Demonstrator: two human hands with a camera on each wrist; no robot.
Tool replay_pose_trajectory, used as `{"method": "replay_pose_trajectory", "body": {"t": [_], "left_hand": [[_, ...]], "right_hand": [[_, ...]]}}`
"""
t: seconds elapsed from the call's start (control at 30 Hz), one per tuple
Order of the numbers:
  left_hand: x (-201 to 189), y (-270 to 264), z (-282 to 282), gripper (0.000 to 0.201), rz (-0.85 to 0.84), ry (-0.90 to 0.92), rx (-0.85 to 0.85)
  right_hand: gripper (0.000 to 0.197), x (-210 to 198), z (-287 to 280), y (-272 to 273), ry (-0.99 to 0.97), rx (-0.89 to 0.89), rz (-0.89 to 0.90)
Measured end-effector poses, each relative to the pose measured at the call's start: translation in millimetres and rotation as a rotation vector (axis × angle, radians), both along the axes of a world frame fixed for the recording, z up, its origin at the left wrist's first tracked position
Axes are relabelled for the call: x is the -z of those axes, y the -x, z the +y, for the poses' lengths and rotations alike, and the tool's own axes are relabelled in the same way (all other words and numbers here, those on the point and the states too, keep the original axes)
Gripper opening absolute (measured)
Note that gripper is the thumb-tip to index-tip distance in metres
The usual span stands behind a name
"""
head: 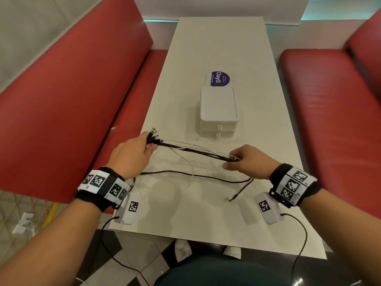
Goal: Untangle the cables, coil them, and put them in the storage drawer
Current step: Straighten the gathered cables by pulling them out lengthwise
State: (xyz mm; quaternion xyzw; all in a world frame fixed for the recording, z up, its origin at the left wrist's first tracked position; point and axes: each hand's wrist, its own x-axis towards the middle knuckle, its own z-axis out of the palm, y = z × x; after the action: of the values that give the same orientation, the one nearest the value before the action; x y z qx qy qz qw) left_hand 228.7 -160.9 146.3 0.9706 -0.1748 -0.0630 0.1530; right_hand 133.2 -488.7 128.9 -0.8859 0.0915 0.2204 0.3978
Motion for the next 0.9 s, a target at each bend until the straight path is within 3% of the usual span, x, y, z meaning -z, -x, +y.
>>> {"method": "replay_pose_trajectory", "body": {"t": [0.13,0.27,0.37,0.47,0.53,0.67,0.73,0.8,0.83,0.9], "left_hand": [[0.1,-1.2,5.3,0.024,-0.020,-0.040,-0.058],[-1.9,-5.5,19.5,0.023,-0.036,-0.118,-0.171],[1.2,-1.2,21.7,0.025,-0.001,-0.165,-0.128],[5.0,1.7,23.1,0.022,-0.018,-0.208,-0.141],[3.8,-0.2,26.1,0.021,-0.035,-0.222,-0.217],[5.4,6.1,12.1,0.021,0.000,-0.235,-0.183],[7.9,14.2,-4.6,0.020,0.023,-0.199,-0.116],[10.0,17.6,-19.6,0.021,0.044,-0.147,-0.079],[10.9,17.9,-26.6,0.022,0.056,-0.119,-0.067],[12.3,18.0,-41.4,0.021,0.077,-0.068,-0.033]], "right_hand": [[0.044,-4.2,-22.6,-5.5,0.240,-0.021,0.012],[0.033,-5.3,-46.2,-4.2,0.594,-0.003,-0.028],[0.037,-0.2,-50.4,0.4,0.409,0.053,-0.030],[0.019,5.1,-43.9,8.5,0.161,-0.004,-0.030],[0.022,11.5,-44.0,11.4,0.164,-0.082,0.017],[0.019,16.9,-67.4,0.4,0.762,-0.196,-0.121],[0.020,10.0,-87.5,-11.5,0.909,-0.102,-0.100],[0.036,-0.2,-105.2,-23.3,0.919,0.057,0.027],[0.038,-3.4,-112.7,-27.8,0.857,0.205,0.044],[0.037,-9.3,-124.6,-34.5,0.547,0.528,0.006]]}}
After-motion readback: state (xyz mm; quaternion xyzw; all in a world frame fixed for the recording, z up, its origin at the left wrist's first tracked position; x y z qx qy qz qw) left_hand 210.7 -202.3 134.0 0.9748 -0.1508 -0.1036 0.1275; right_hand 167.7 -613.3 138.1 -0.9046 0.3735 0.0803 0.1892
